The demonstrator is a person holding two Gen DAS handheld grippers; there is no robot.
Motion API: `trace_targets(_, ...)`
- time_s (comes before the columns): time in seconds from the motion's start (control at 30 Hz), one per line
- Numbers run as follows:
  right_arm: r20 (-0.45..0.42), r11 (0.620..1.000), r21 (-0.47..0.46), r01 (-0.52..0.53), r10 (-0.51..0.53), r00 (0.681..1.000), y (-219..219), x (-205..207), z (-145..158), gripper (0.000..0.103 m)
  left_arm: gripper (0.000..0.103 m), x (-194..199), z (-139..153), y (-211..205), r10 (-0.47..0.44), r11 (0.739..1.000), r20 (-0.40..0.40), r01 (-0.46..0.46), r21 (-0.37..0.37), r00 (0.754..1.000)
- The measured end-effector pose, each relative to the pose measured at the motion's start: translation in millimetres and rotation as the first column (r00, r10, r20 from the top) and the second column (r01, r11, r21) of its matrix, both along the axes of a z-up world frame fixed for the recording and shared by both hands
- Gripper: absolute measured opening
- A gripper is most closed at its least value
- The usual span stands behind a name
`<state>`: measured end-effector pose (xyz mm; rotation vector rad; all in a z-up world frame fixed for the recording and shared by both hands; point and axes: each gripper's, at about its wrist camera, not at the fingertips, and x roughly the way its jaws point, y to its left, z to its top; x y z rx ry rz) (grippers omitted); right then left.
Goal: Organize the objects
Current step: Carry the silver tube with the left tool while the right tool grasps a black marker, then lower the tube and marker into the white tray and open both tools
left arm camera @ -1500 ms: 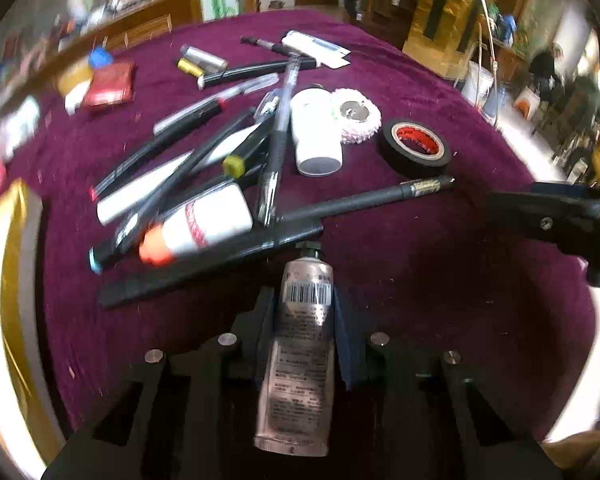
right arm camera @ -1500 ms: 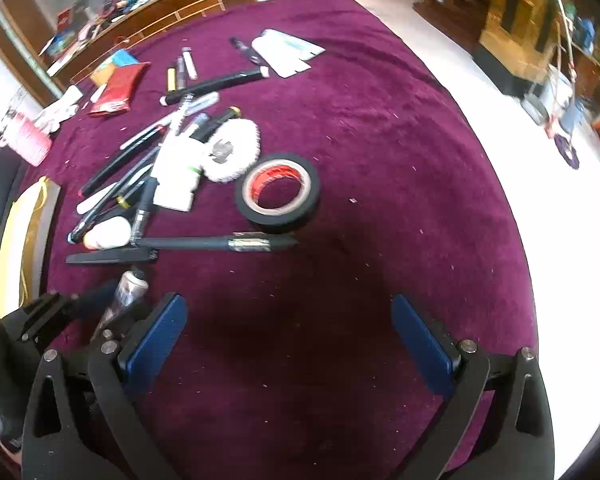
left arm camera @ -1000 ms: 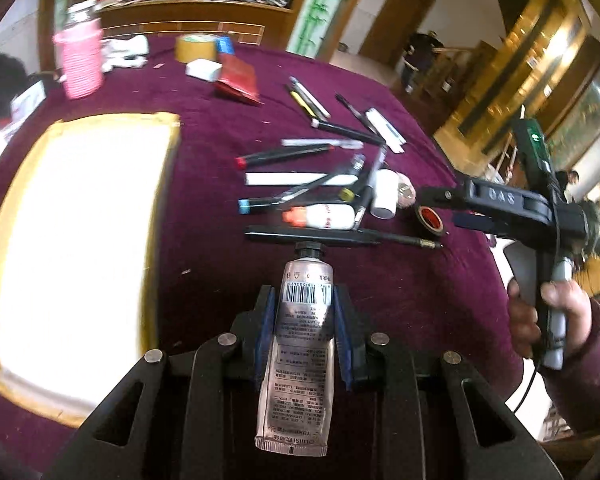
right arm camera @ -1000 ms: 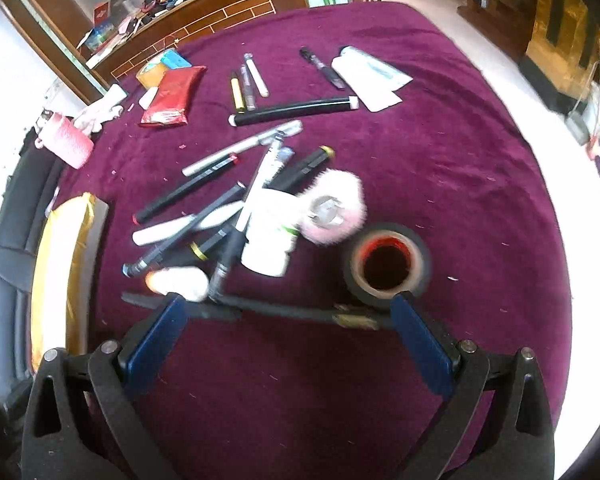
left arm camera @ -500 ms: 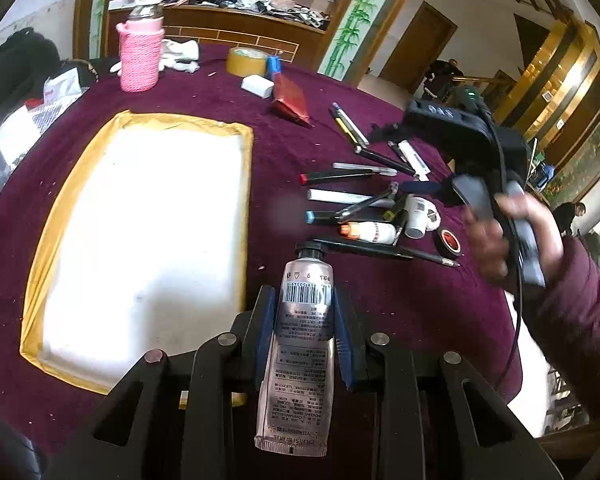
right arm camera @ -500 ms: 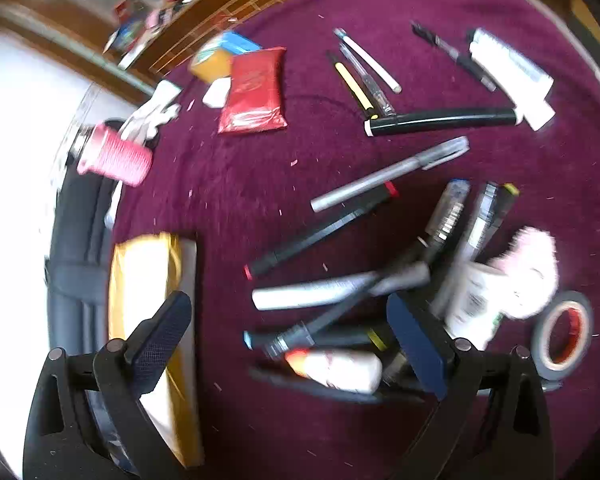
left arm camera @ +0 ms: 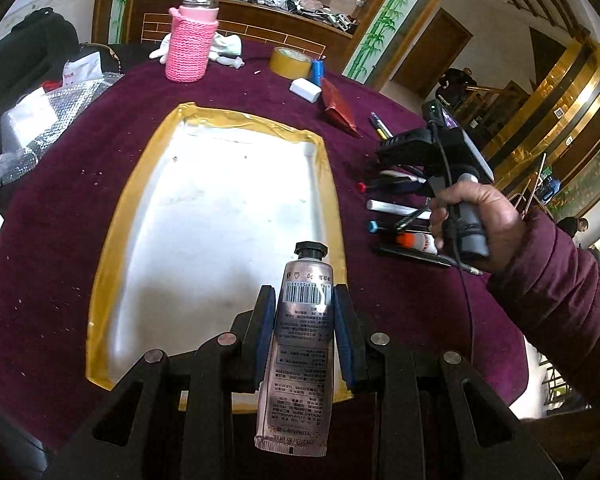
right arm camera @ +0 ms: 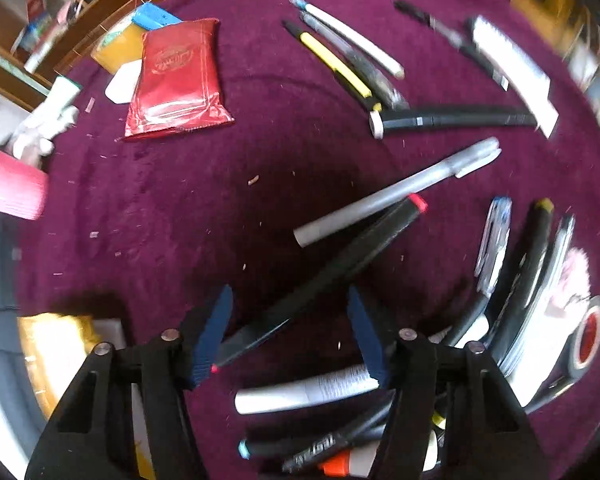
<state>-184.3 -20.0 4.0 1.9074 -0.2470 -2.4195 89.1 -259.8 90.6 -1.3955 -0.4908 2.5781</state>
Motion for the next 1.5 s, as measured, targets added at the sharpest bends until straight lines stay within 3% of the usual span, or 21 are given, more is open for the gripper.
trace_targets(0.03,-0.020,0.999,0.039,-0.006,0.007,1.000,-3.7,1.3,0.4,0.038,0.024,-1.0,-0.1,-4.0,-0.002,1.000,0.000,0.002,-0.004,1.000)
trace_targets(0.1,-0.032,1.000,0.019,-0.013,0.013,0.999,-2.9,4.5,0.6,0.020,0.024,-2.3,0.8,-10.4,-0.005,1.000,-0.005,0.005,-0.005,1.000)
trace_targets(0.2,-0.030,0.999,-0.034,-0.008,0.007,1.000,4.9,9.8,0.5,0.013,0.024,-8.1,2.7,-19.8,-0.011,1.000,-0.011,0.011,-0.005,1.000)
trace_targets(0.53,-0.065,0.958,-0.283,-0.039,0.021,0.998,24.5,52.7,33.3,0.013,0.024,-34.6,4.4,-29.7,-0.053,0.998,-0.017,0.053,-0.019,0.998)
trace_targets(0.63,-0.070,0.922,-0.379,-0.072,0.049,0.996,14.8,62.6,49.5,0.013,0.024,-49.0,4.6,-31.3,-0.059,0.997,-0.017,0.058,-0.044,0.998)
trace_targets(0.77,-0.086,0.889,-0.428,-0.160,0.137,0.987,-22.4,74.5,65.5,0.013,0.024,-79.4,-3.3,-33.9,-0.062,0.997,-0.001,0.062,-0.044,0.998)
trace_targets(0.87,-0.077,0.876,-0.426,-0.225,0.213,0.974,-60.0,86.2,66.4,0.013,0.024,-106.5,-18.4,-37.9,-0.048,0.999,0.037,0.048,-0.002,0.998)
trace_targets(1.0,-0.067,0.886,-0.375,-0.271,0.265,0.962,-96.4,95.2,57.4,0.013,0.024,-136.4,-36.8,-44.3,-0.028,0.998,0.064,0.024,0.066,0.998)
trace_targets(1.27,-0.049,0.922,-0.254,-0.292,0.289,0.956,-122.3,97.7,38.2,0.013,0.025,-170.3,-61.4,-48.2,-0.005,0.998,0.090,-0.001,0.061,0.996)
trace_targets(1.33,-0.039,0.925,-0.243,-0.293,0.293,0.955,-122.5,97.4,34.4,0.013,0.027,-172.2,-63.5,-48.8,-0.004,0.997,0.094,-0.003,0.076,0.996)
trace_targets(1.4,-0.026,0.930,-0.226,-0.290,0.291,0.956,-122.8,97.7,30.6,0.013,0.039,-173.1,-62.9,-50.1,-0.003,0.995,0.091,-0.007,0.102,0.996)
trace_targets(1.5,-0.003,0.938,-0.211,-0.276,0.281,0.960,-121.0,96.7,28.0,0.014,0.047,-172.4,-60.0,-52.4,-0.001,0.992,0.088,-0.010,0.126,0.996)
